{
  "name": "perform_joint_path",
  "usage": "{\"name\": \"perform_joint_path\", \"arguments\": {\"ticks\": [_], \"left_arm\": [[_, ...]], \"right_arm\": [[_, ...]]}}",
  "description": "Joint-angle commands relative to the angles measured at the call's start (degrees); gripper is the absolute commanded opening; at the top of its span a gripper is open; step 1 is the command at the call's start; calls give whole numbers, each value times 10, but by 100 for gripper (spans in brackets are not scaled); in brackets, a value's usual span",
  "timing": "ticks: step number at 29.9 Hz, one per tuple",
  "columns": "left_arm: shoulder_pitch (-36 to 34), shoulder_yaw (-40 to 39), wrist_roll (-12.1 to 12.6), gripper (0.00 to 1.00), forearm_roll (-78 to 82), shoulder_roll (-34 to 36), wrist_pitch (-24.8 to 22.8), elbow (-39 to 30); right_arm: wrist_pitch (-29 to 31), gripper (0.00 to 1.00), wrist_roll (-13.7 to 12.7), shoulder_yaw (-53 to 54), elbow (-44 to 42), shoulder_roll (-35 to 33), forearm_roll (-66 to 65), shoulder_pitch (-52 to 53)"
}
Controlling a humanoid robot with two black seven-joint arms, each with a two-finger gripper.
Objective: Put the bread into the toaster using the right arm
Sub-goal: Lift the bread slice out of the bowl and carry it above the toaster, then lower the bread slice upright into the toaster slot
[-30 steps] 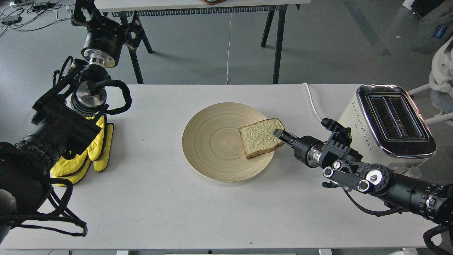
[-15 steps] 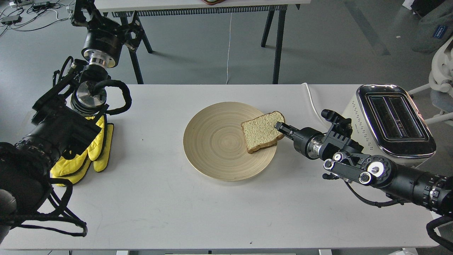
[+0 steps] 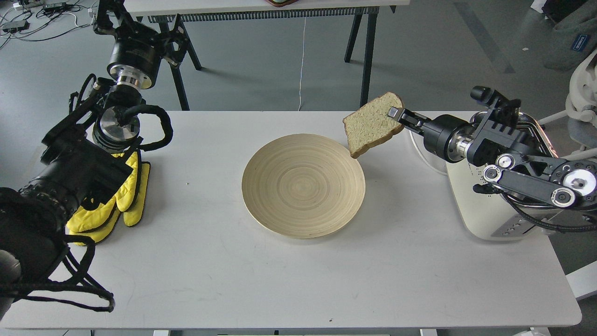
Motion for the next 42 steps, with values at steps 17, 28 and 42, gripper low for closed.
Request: {"name": "perform_joint_path", "arguments": {"ticks": [17,28,42], "left_arm": [[2,3,0,100,0,0,-2,-5],[2,4,0,100,0,0,-2,-4],[2,5,0,100,0,-1,2,-4]], "right_arm": [[7,1,-18,-4,164,-313,-211,19],[7,1,-14,-4,173,-350,-256,-16],[7,1,-14,-4,173,-382,-264,-42]]}}
